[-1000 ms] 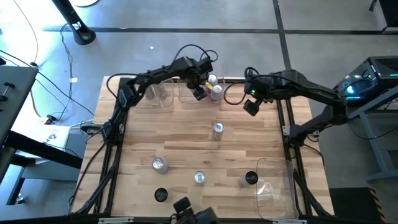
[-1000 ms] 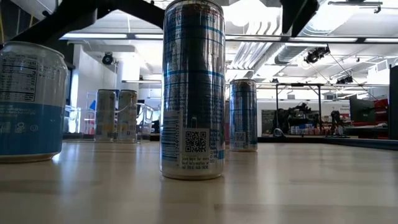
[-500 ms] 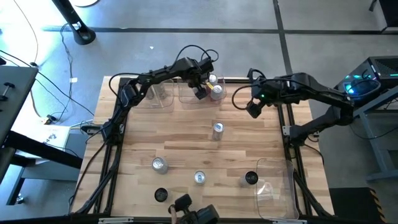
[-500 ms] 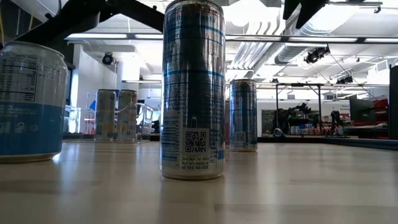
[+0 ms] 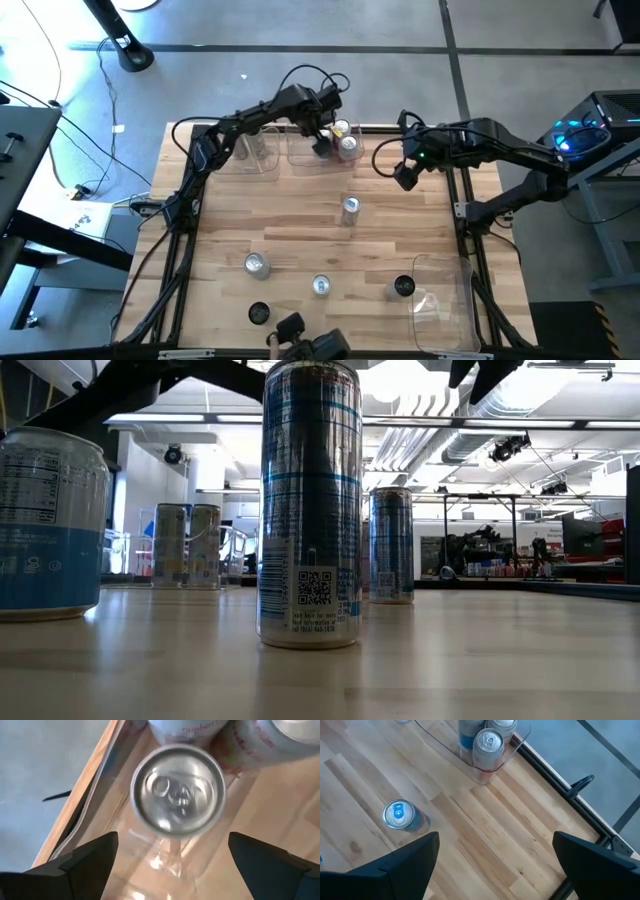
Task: Sort soda cans
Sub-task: Put the blue-white soda can into the top right transparent bin
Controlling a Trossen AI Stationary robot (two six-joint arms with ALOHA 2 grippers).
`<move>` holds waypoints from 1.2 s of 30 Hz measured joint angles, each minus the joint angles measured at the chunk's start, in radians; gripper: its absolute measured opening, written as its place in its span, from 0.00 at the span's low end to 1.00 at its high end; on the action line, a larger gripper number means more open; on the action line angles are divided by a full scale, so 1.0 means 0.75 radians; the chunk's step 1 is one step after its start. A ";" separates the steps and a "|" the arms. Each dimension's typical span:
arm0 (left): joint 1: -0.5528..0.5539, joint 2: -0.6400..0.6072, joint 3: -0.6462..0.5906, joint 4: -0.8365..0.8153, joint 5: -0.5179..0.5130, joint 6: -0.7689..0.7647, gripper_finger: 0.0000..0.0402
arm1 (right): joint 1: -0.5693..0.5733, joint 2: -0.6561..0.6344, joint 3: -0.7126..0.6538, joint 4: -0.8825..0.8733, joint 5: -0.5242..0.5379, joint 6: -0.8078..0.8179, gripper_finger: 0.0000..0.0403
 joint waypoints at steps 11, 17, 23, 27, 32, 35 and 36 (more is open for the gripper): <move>-0.117 -0.167 0.127 -0.201 0.094 -0.088 0.93 | 0.000 0.000 0.000 0.005 0.097 -0.030 0.96; -0.407 -0.361 0.127 -0.162 0.081 -0.082 0.93 | 0.000 0.000 0.000 0.055 0.137 -0.136 0.96; -0.660 -0.558 -0.021 -0.173 -0.200 -0.343 0.93 | 0.000 0.000 0.000 0.201 0.094 -0.336 0.96; -0.746 -0.769 -0.321 -0.133 -0.245 -0.650 0.93 | 0.000 0.000 0.000 0.222 0.029 -0.422 0.96; -0.853 -1.067 -0.826 0.217 -0.223 -0.827 0.93 | 0.000 0.000 0.000 0.214 -0.023 -0.420 0.96; -0.915 -1.223 -1.103 0.413 -0.140 -0.865 0.93 | 0.001 0.000 0.000 0.202 -0.096 -0.353 0.96; -0.935 -1.264 -1.173 0.427 -0.124 -0.887 0.93 | 0.008 0.000 0.000 0.196 -0.118 -0.329 0.96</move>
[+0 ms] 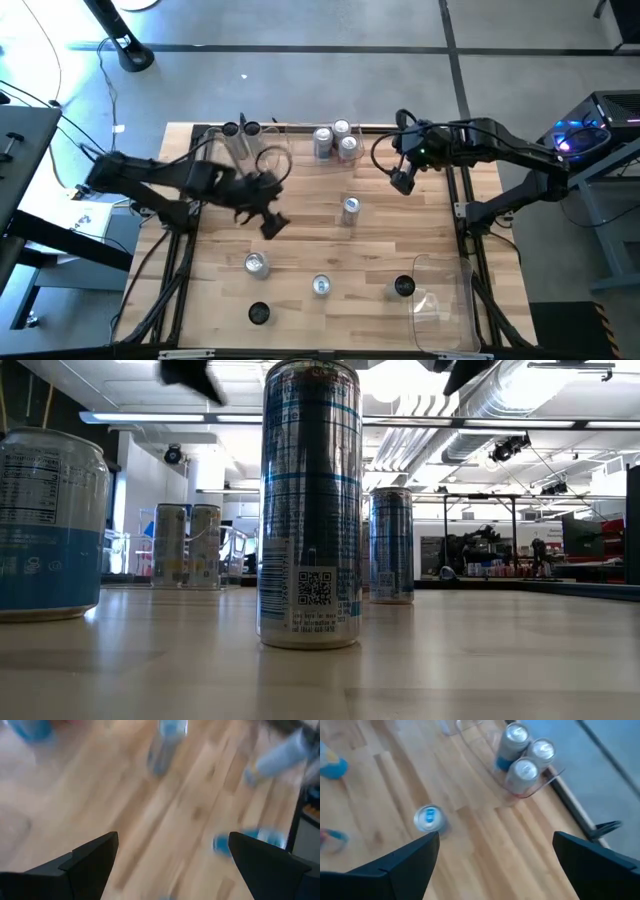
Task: Sort soda cans
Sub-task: Put the blue-white soda can into the top right transparent bin
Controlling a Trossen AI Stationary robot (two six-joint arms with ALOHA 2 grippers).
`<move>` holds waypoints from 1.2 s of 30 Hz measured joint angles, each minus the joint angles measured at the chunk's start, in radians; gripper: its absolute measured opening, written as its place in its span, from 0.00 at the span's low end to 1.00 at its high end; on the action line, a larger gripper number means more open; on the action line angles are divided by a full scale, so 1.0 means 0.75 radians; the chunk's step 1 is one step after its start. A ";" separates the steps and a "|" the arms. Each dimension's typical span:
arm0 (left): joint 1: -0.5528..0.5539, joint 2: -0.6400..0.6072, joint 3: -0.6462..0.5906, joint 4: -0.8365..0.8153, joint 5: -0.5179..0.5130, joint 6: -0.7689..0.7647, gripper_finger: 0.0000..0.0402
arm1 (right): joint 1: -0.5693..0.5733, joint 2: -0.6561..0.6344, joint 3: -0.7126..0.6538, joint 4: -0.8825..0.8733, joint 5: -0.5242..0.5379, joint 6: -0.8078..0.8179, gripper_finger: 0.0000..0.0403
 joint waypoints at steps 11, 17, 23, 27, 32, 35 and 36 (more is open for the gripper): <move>-0.220 -0.179 -0.198 -0.292 0.071 0.219 0.93 | 0.206 0.019 0.000 0.045 0.153 0.498 0.96; -0.340 -0.180 -0.254 -0.203 0.196 0.466 0.93 | 0.301 0.102 0.000 0.054 0.189 0.727 0.96; -0.359 -0.159 -0.352 -0.074 0.249 0.547 0.93 | 0.387 0.210 0.000 0.053 0.188 0.745 0.96; -0.348 -0.112 -0.374 -0.055 0.242 0.549 0.93 | 0.426 0.262 0.000 0.050 0.185 0.722 0.96; -0.349 -0.025 -0.380 -0.061 0.236 0.522 0.93 | 0.475 0.292 0.000 0.032 0.181 0.705 0.96; -0.343 0.003 -0.380 -0.059 0.234 0.457 0.93 | 0.499 0.292 0.000 0.032 0.183 0.695 0.96; -0.340 0.010 -0.380 -0.058 0.234 0.450 0.93 | 0.505 0.292 0.000 0.032 0.190 0.689 0.96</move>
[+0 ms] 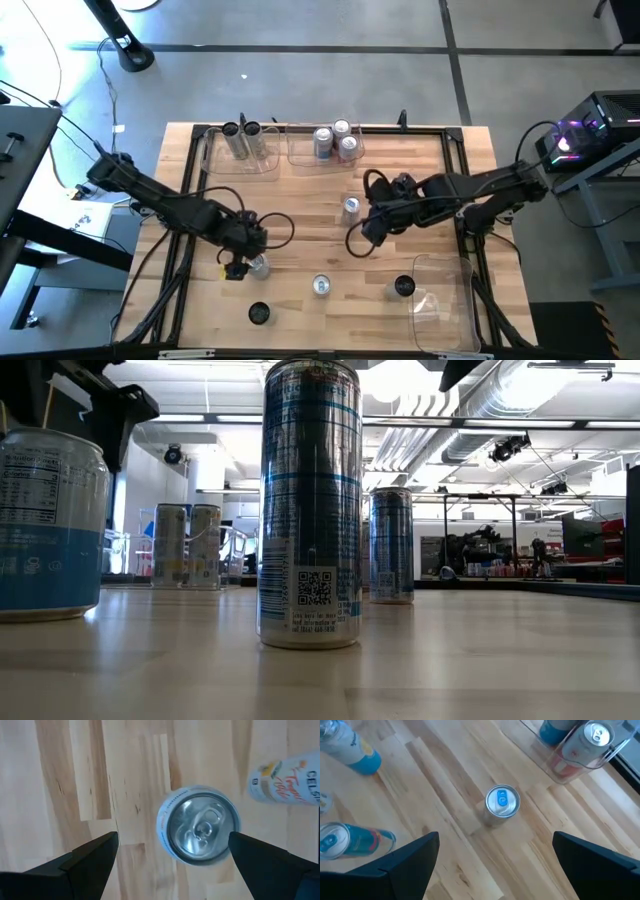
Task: Sort soda cans
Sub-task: Put the blue-white soda can into the top right transparent bin
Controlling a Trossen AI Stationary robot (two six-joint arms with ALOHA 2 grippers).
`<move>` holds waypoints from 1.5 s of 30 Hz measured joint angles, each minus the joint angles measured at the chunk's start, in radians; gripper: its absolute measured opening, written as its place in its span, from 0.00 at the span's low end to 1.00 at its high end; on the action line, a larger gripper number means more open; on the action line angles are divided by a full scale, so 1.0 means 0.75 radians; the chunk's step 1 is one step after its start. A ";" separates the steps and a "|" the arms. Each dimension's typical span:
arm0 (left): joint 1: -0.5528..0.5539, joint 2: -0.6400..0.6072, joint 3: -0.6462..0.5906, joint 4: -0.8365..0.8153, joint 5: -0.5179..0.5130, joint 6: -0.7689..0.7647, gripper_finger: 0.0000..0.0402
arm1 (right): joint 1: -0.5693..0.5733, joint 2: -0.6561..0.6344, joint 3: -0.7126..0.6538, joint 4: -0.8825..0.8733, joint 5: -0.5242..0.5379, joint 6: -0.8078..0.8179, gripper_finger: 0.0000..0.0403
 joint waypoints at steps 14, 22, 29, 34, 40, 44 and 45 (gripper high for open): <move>0.088 0.011 0.008 0.043 0.082 -0.024 0.93 | 0.016 -0.001 0.000 -0.005 0.049 -0.035 0.96; 0.089 0.011 0.008 0.044 0.246 -0.054 0.99 | 0.016 -0.001 0.000 -0.005 0.060 -0.032 0.96; 0.075 0.011 0.007 0.023 0.259 -0.134 0.98 | 0.016 -0.001 0.000 -0.005 0.108 -0.031 0.96; 0.032 0.011 -0.013 0.104 0.141 -0.153 0.98 | 0.016 -0.001 0.000 -0.005 0.111 -0.031 0.96; -0.033 0.023 -0.020 0.087 -0.002 -0.148 0.98 | 0.016 -0.001 0.000 -0.005 0.111 -0.029 0.96; -0.066 0.061 -0.020 0.093 0.002 -0.158 0.98 | 0.016 -0.001 0.000 -0.005 0.112 -0.030 0.96; -0.074 0.074 -0.020 0.097 0.003 -0.167 0.98 | 0.016 -0.001 0.000 -0.006 0.112 -0.030 0.96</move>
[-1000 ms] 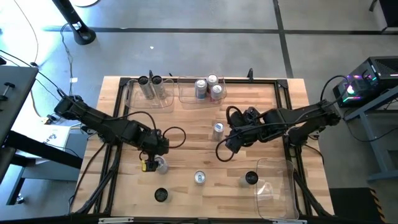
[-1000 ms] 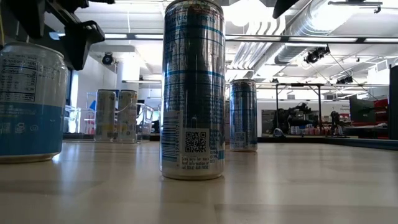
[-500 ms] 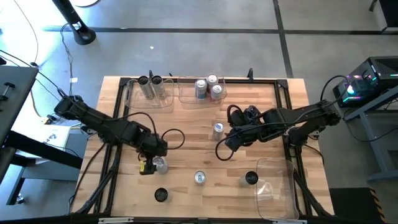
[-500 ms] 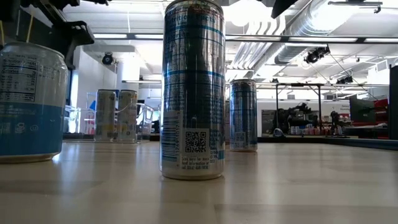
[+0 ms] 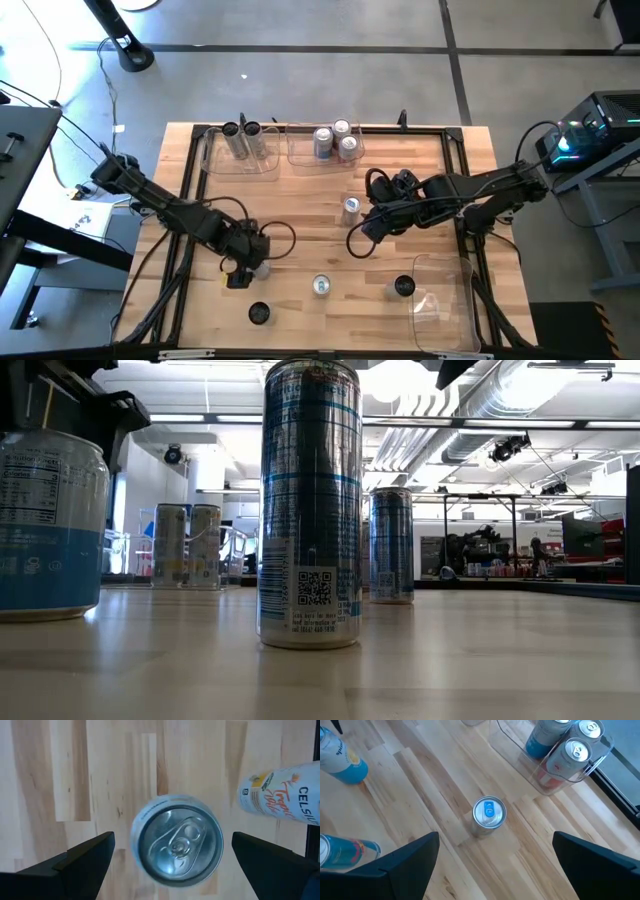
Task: Sort soda cans
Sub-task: Put the blue-white soda can into the top right transparent bin
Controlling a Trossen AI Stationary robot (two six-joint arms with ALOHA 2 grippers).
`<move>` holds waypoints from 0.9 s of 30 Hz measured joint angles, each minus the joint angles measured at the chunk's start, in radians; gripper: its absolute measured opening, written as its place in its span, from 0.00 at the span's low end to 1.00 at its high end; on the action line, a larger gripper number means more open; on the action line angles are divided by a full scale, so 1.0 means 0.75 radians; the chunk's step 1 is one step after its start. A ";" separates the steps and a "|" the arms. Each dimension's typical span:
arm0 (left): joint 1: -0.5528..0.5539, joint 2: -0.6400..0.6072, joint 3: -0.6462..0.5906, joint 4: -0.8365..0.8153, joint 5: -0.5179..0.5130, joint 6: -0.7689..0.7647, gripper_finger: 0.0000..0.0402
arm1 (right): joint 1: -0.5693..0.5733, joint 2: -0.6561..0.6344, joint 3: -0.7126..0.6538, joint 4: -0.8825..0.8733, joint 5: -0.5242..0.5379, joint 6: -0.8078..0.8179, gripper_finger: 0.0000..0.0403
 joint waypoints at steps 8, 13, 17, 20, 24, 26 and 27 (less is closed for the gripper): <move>-0.032 0.144 -0.001 0.005 -0.014 -0.003 0.98 | 0.000 0.000 0.000 -0.003 0.003 -0.006 0.96; -0.016 0.190 -0.001 0.038 -0.019 -0.017 0.95 | 0.000 0.000 0.000 -0.005 0.002 -0.010 0.96; -0.014 0.213 -0.001 0.019 -0.006 -0.047 0.77 | 0.000 0.000 0.000 -0.018 -0.032 -0.009 0.96; -0.003 0.206 -0.001 0.015 -0.006 -0.044 0.69 | 0.003 0.000 0.000 -0.043 -0.041 0.000 0.96; 0.059 0.161 0.024 -0.047 0.001 0.020 0.69 | 0.010 0.000 0.000 -0.063 -0.039 0.000 0.96; 0.120 0.127 0.077 -0.093 -0.020 0.073 0.69 | 0.016 0.000 0.000 -0.089 -0.034 0.000 0.96; 0.157 0.106 0.108 -0.117 -0.048 0.107 0.69 | 0.018 -0.001 0.000 -0.105 -0.033 0.000 0.96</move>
